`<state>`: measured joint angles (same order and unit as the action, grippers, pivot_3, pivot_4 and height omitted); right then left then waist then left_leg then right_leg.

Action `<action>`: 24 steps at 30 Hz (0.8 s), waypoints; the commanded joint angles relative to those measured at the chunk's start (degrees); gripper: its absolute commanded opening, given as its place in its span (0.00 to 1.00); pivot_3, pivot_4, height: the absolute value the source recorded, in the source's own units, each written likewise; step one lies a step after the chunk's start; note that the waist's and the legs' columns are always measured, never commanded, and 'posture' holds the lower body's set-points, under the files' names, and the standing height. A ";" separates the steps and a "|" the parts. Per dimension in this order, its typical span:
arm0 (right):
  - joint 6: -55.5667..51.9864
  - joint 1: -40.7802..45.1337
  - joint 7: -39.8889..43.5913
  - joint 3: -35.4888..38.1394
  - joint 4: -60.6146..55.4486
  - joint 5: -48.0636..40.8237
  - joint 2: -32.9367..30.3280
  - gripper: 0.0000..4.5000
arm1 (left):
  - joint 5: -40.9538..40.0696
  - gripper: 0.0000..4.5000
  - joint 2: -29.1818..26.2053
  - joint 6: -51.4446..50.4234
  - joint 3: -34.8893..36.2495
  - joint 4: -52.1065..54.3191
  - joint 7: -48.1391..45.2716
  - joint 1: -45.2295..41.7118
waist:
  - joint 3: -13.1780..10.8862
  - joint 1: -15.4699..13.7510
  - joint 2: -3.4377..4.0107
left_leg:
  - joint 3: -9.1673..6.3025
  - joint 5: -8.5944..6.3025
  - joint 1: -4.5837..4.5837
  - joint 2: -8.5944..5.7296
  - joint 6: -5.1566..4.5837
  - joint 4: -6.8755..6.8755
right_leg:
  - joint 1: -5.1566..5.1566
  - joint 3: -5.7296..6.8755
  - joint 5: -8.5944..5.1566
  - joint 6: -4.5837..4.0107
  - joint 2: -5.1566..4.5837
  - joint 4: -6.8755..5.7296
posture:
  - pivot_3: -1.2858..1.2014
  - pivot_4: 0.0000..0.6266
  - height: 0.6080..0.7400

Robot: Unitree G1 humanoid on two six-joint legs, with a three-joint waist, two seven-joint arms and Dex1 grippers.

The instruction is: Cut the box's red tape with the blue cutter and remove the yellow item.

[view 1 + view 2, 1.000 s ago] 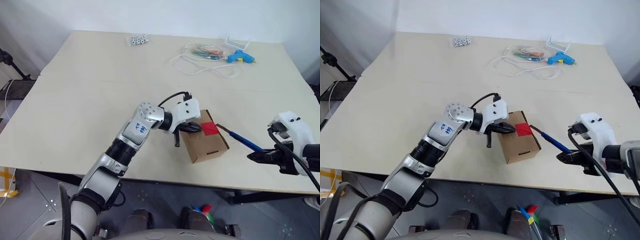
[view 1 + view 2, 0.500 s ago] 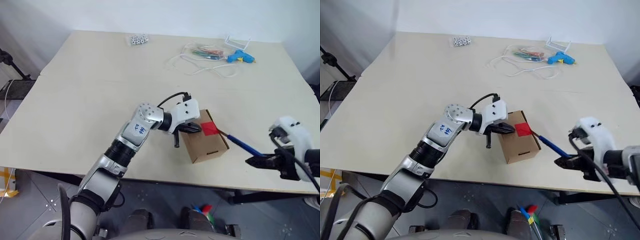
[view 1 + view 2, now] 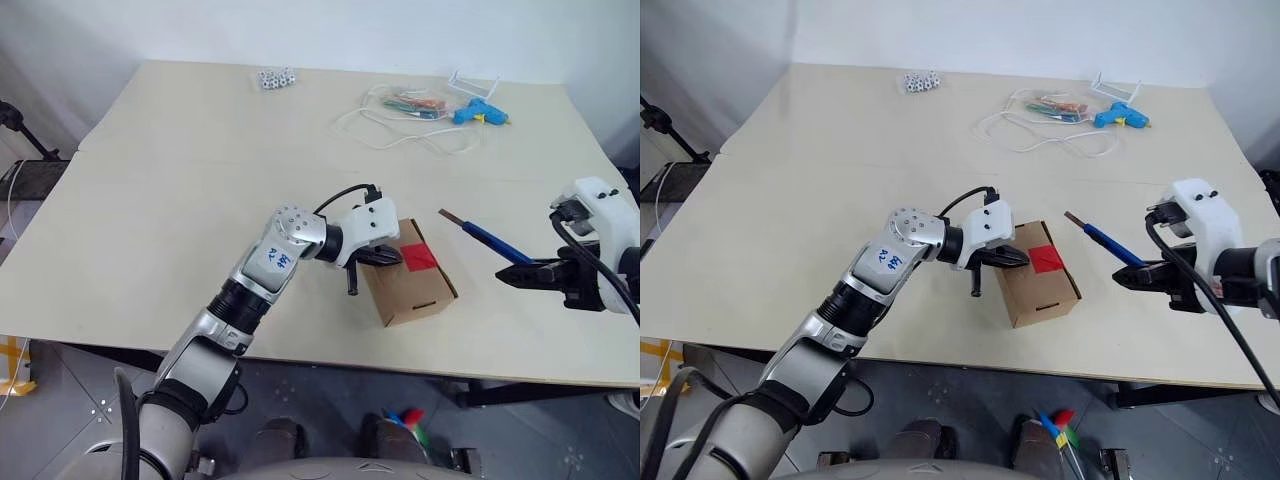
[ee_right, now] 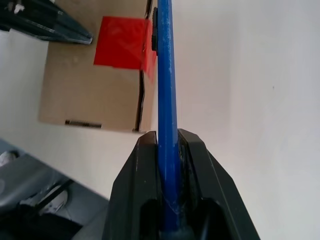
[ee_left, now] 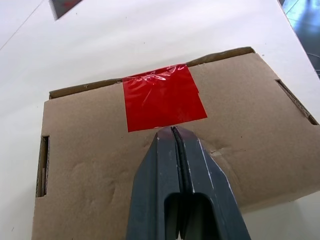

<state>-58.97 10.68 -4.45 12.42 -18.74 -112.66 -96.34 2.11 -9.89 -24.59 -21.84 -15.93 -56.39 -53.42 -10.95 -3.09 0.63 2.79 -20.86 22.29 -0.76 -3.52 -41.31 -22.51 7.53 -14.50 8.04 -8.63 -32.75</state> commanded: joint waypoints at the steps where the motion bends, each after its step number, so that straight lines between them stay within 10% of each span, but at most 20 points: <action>1: 0.79 5.91 -3.52 -5.74 -0.68 -0.34 2.52 0.04 | 0.81 0.00 -0.53 -2.24 -2.38 -0.72 -0.53 1.55 | 0.00 -0.02 0.00 | 0.00 0.00 0.00 -0.01 0.00 0.00 | 0.00 0.00 0.00 0.00 0.00 0.01 | 0.52 0.24 1.00; 10: -4.77 18.98 -9.94 -16.53 1.52 -0.34 12.36 0.04 | 0.79 0.00 -1.38 -3.38 -2.36 0.34 -0.70 1.71 | 0.01 -0.01 0.04 | 0.01 0.01 0.05 0.00 0.01 0.01 | -0.04 0.08 0.00 0.00 0.06 -0.03 | 0.52 0.24 1.00; 24: -7.07 12.77 -10.33 -11.85 2.11 -0.34 11.15 0.04 | 0.60 0.00 -1.65 -3.94 -2.55 0.78 -0.75 1.81 | 0.01 -0.08 0.05 | 0.12 0.01 0.02 -0.01 0.00 0.00 | -0.05 0.28 0.01 0.03 0.10 -0.12 | 0.52 0.24 1.00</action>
<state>-65.24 23.99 -15.34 -1.60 -16.38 -112.72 -83.56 2.06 -10.61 -26.93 -22.33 -13.91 -56.44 -53.34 -10.94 -3.17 0.68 2.91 -20.86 22.31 -0.77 -3.52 -41.31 -22.56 7.82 -14.48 8.07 -8.53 -32.88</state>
